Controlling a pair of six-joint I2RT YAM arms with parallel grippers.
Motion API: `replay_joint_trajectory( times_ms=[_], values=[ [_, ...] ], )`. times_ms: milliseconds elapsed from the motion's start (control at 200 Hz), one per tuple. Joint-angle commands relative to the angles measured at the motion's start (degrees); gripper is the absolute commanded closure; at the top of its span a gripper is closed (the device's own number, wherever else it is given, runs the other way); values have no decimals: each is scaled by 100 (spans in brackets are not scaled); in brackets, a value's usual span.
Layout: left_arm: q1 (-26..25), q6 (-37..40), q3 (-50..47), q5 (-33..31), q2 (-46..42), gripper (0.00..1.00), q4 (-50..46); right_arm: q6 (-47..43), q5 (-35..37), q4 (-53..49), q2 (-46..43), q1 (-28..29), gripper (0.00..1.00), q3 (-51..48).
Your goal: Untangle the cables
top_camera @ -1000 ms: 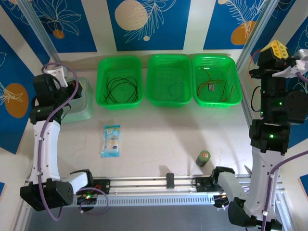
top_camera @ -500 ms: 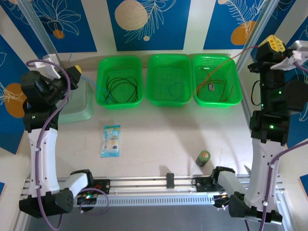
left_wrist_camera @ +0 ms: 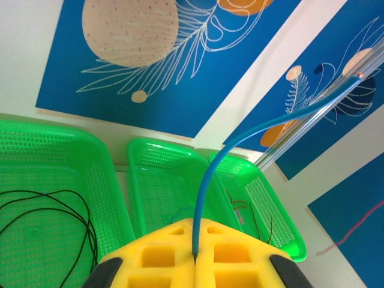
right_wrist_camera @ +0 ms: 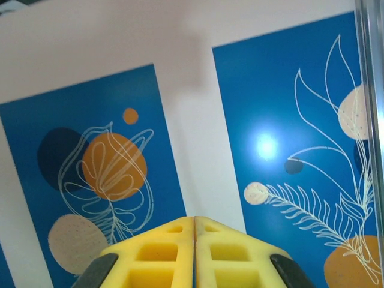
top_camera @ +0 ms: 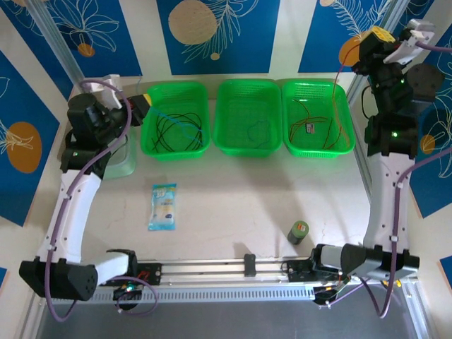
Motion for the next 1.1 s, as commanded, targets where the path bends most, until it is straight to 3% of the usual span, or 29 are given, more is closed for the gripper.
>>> replay_joint_trajectory(
  times_ms=[0, 245, 770, 1095],
  values=[
    [-217, 126, 279, -184, 90, 100, 298, -415, 125, 119, 106, -43, 100, 433],
    [-724, 158, 151, -398, 211, 100, 238, -644, 185, 192, 748, -439, 100, 1069],
    [-955, 209, 39, -661, 38, 100, -78, -265, 28, 141, 2220, -366, 100, 2140],
    [-1090, 197, -10, -700, 107, 100, -11, -533, 267, 126, 1964, -366, 100, 1201]
  ],
)
